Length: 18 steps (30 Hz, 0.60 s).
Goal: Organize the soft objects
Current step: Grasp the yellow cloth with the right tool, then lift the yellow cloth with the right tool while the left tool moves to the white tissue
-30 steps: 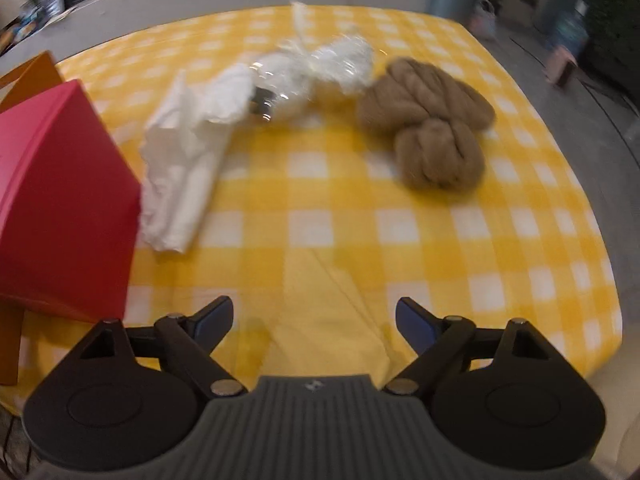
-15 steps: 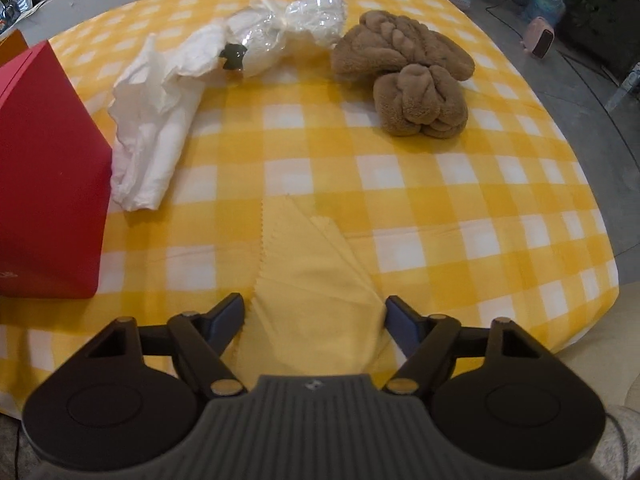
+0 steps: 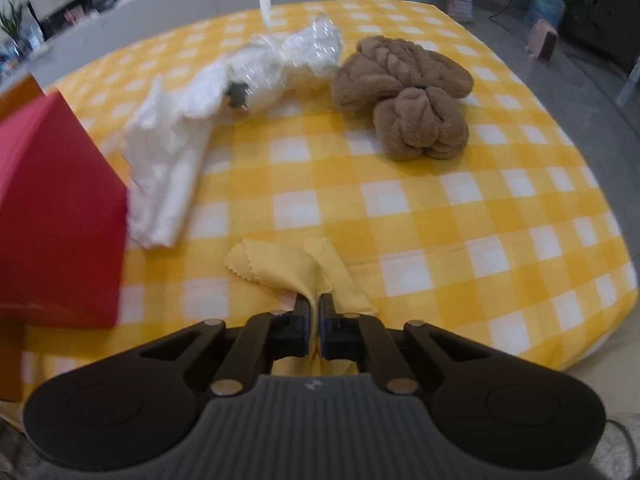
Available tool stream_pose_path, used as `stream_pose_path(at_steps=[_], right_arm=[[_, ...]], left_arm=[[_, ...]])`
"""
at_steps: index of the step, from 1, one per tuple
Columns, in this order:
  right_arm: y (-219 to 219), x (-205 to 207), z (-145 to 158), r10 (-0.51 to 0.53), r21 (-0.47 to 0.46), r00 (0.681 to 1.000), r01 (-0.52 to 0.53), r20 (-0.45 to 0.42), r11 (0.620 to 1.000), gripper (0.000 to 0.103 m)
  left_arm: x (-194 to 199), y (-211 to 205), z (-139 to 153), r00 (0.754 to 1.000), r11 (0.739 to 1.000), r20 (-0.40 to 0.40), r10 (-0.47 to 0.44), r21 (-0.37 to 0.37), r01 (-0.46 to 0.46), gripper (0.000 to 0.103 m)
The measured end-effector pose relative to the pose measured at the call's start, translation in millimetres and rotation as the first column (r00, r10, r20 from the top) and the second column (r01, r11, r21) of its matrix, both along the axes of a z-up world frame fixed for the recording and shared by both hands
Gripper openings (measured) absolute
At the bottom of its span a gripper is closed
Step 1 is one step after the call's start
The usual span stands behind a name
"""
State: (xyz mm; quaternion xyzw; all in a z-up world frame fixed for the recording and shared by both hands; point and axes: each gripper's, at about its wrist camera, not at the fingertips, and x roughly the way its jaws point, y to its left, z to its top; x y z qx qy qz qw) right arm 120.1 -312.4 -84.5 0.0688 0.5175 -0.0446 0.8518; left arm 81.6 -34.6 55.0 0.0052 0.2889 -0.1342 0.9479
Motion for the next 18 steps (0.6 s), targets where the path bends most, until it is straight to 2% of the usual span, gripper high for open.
stream_pose_path(at_steps=[7, 18], right_arm=[[9.8, -2.1, 14.2, 0.070, 0.111, 0.993, -0.081, 0.098, 0.991, 0.002], [-13.5, 3.0, 38.8, -0.004, 0.135, 0.980, -0.023, 0.200, 0.991, 0.002]], left_arm=[[1.1, 4.9, -0.5, 1.000, 1.000, -0.008, 0.019, -0.012, -0.020, 0.096], [-8.1, -6.3, 2.7, 0.999, 0.999, 0.008, -0.032, 0.005, 0.032, 0.096]])
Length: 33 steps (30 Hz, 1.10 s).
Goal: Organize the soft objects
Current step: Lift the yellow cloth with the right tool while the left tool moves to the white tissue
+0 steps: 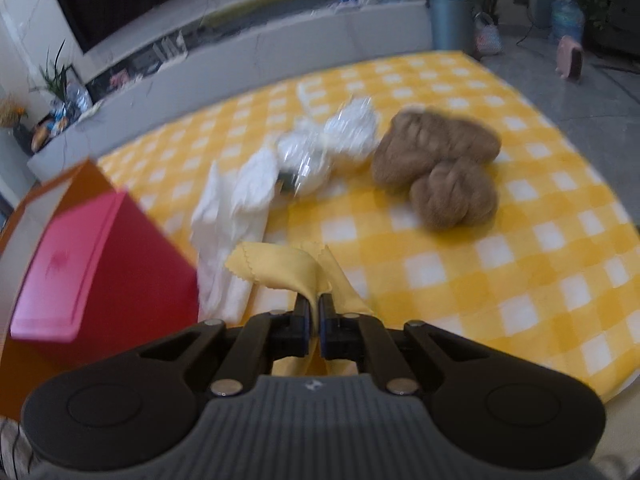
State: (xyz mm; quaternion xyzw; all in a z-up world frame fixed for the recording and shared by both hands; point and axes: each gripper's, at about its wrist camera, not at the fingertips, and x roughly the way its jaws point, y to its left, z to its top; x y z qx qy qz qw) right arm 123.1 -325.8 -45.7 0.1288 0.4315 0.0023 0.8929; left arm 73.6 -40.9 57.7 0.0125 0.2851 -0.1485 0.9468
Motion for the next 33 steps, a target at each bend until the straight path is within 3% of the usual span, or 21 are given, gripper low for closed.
stream_pose_path(at_steps=[7, 11, 14, 18, 22, 24, 26, 30, 33], right_arm=[[-21.2, 23.1, 57.1, -0.018, -0.218, 0.994, 0.041, 0.109, 0.975, 0.002], [-43.1, 25.8, 78.1, -0.129, -0.174, 0.975, 0.161, 0.180, 0.972, 0.002], [-53.4, 16.3, 67.5, -0.116, -0.115, 0.966, 0.145, 0.230, 0.983, 0.002], [-82.5, 17.8, 42.3, -0.170, 0.055, 0.975, 0.163, 0.142, 0.985, 0.002], [-99.3, 8.7, 43.2, -0.227, 0.049, 0.962, 0.222, 0.151, 0.974, 0.002], [-108.0, 1.7, 43.8, -0.241, 0.086, 0.957, 0.230, 0.160, 0.969, 0.002], [-113.9, -2.7, 42.3, -0.250, 0.112, 0.955, 0.234, 0.159, 0.966, 0.002], [-118.5, -3.4, 41.1, -0.265, 0.122, 0.951, 0.247, 0.158, 0.961, 0.002], [-117.2, -3.5, 45.6, -0.263, 0.098, 0.949, 0.249, 0.175, 0.964, 0.002]], left_arm=[[3.1, -32.9, 3.2, 0.998, 0.998, -0.030, -0.047, 0.050, 0.048, 0.096], [17.7, -67.7, 10.3, 0.996, 0.994, -0.033, -0.087, 0.068, 0.089, 0.096], [40.2, -101.0, 4.0, 0.988, 0.987, -0.111, -0.107, 0.110, 0.120, 0.096], [75.8, -150.3, -17.5, 0.955, 0.975, -0.266, -0.129, 0.139, 0.170, 0.096], [111.3, -189.1, -45.0, 0.932, 0.971, -0.347, -0.102, 0.171, 0.170, 0.096], [128.9, -198.7, -55.1, 0.916, 0.971, -0.394, -0.080, 0.177, 0.160, 0.095], [146.2, -202.9, -62.4, 0.915, 0.972, -0.403, -0.038, 0.198, 0.128, 0.095], [174.7, -214.9, -89.8, 0.900, 0.920, -0.435, 0.041, 0.367, 0.135, 0.095], [187.4, -218.0, -110.0, 0.888, 0.885, -0.450, 0.098, 0.447, 0.129, 0.095]])
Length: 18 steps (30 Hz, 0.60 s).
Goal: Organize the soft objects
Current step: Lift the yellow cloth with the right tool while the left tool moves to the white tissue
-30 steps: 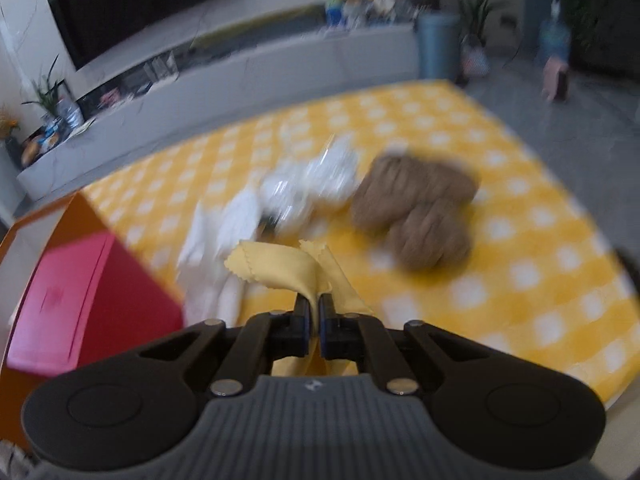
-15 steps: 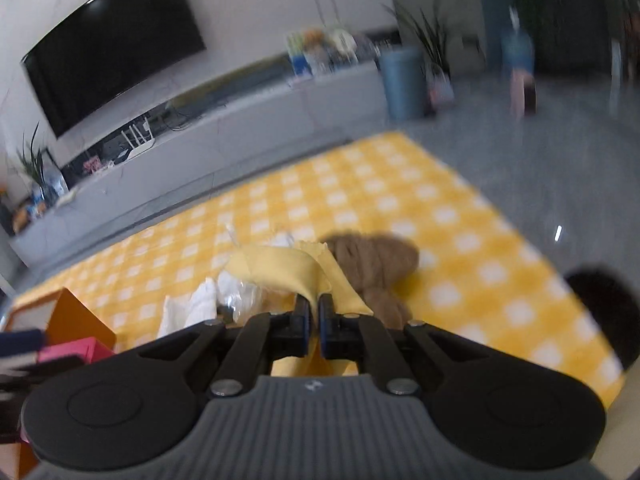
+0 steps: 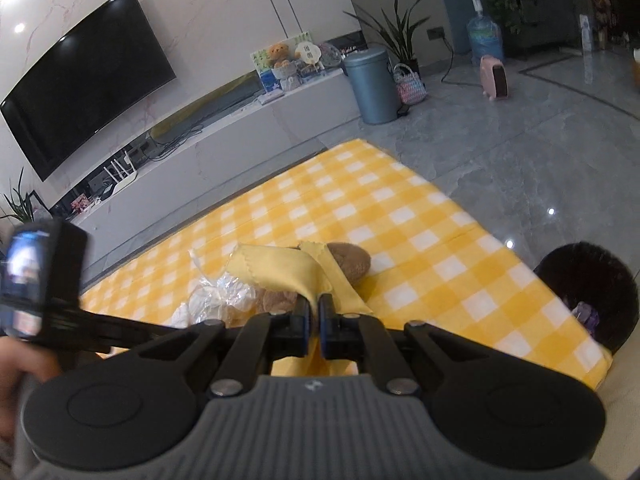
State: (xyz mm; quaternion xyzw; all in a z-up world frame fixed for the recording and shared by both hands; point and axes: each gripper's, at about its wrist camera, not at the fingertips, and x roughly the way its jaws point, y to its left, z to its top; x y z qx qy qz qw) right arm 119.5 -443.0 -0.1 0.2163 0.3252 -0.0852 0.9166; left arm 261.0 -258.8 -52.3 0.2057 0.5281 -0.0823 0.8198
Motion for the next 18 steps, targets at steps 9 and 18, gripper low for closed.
stream_pose_path(at_steps=[9, 18], right_arm=[[-3.1, -6.8, 8.5, -0.050, 0.012, 0.998, 0.049, 0.044, 0.999, 0.002], [-5.5, -7.5, 9.6, -0.048, 0.026, 0.998, 0.047, 0.048, 0.999, 0.002]], left_arm=[[12.3, 11.7, -36.2, 0.988, 0.997, -0.134, 0.078, -0.018, -0.081, 0.071], [-31.6, 5.2, -17.2, 0.994, 0.996, -0.067, -0.082, -0.032, 0.080, 0.020]])
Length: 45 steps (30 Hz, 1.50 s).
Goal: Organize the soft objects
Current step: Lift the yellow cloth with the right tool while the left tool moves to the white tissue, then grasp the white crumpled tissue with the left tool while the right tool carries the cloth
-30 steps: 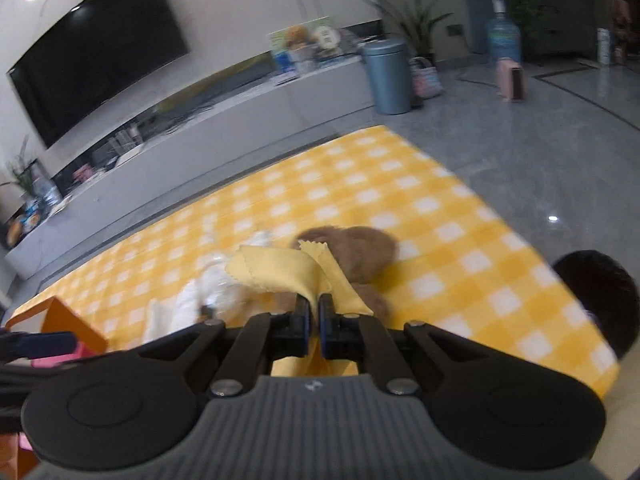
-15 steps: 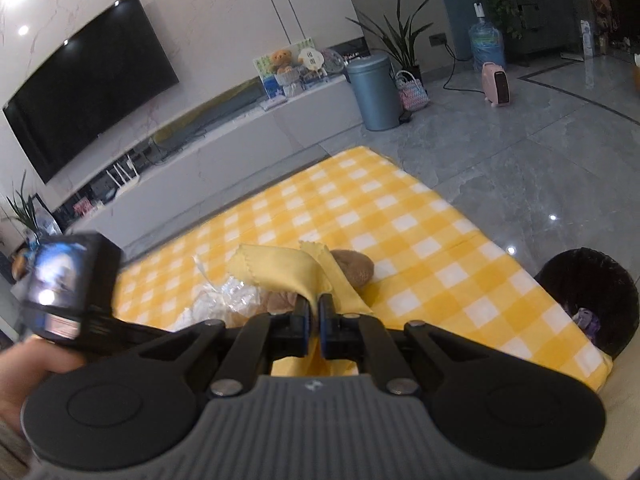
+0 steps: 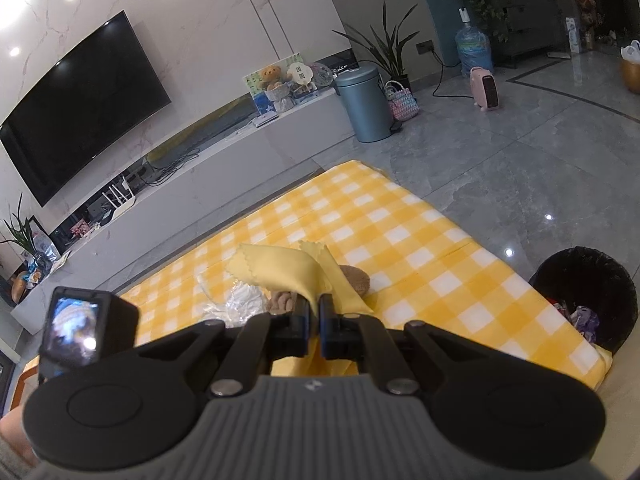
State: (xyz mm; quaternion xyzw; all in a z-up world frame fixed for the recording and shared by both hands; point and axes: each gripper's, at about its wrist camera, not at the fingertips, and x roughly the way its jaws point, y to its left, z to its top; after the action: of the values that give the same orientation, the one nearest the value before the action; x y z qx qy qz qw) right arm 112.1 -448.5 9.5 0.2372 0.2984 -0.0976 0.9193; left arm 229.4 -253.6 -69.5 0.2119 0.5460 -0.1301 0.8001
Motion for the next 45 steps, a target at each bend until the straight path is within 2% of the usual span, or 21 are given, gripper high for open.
stream_pose_path(at_steps=[3, 8, 19, 21, 24, 31, 36, 42, 45], right_arm=[[-0.1, 0.2, -0.2, 0.008, 0.010, 1.000, -0.008, -0.003, 1.000, 0.002], [4.5, -1.0, 3.7, 0.031, 0.012, 0.999, -0.031, 0.012, 0.999, 0.002], [3.8, 3.3, 0.1, 0.047, 0.022, 0.999, -0.047, 0.001, 0.999, 0.002], [4.1, 3.6, 0.1, 0.050, 0.022, 0.999, -0.050, -0.001, 0.999, 0.002], [5.2, 4.8, -0.6, 0.057, 0.027, 0.998, -0.057, -0.004, 0.998, 0.002], [8.2, 9.6, -2.7, 0.083, 0.026, 0.996, -0.082, -0.014, 0.996, 0.002], [13.0, 11.4, -4.7, 0.096, 0.011, 0.995, -0.096, -0.023, 0.995, 0.002], [19.0, -1.5, 6.0, 0.123, 0.000, 0.992, -0.123, 0.027, 0.992, 0.002], [28.9, -8.2, 10.0, 0.133, -0.027, 0.991, -0.133, 0.014, 0.991, 0.002]], left_arm=[[-23.8, 1.7, 17.7, 0.998, 0.998, 0.056, -0.038, -0.046, 0.041, 0.018], [-50.3, 15.3, 37.4, 0.998, 0.990, 0.053, -0.032, -0.136, 0.039, 0.017], [-67.9, 24.9, 53.7, 0.997, 0.980, 0.049, -0.057, -0.189, 0.065, 0.017], [-73.9, 27.8, 56.6, 0.994, 0.973, 0.074, -0.079, -0.212, 0.093, 0.017], [-84.0, 29.6, 60.7, 0.985, 0.968, 0.126, -0.119, -0.207, 0.143, 0.017], [-85.3, 37.9, 60.2, 0.986, 0.960, 0.129, -0.108, -0.243, 0.137, 0.017], [-85.9, 48.1, 76.6, 0.983, 0.948, 0.162, -0.081, -0.291, 0.126, 0.017], [-92.5, 67.0, 110.4, 0.967, 0.937, 0.251, -0.033, -0.330, 0.117, 0.017], [-101.2, 83.1, 131.1, 0.948, 0.929, 0.319, -0.008, -0.347, 0.125, 0.017]])
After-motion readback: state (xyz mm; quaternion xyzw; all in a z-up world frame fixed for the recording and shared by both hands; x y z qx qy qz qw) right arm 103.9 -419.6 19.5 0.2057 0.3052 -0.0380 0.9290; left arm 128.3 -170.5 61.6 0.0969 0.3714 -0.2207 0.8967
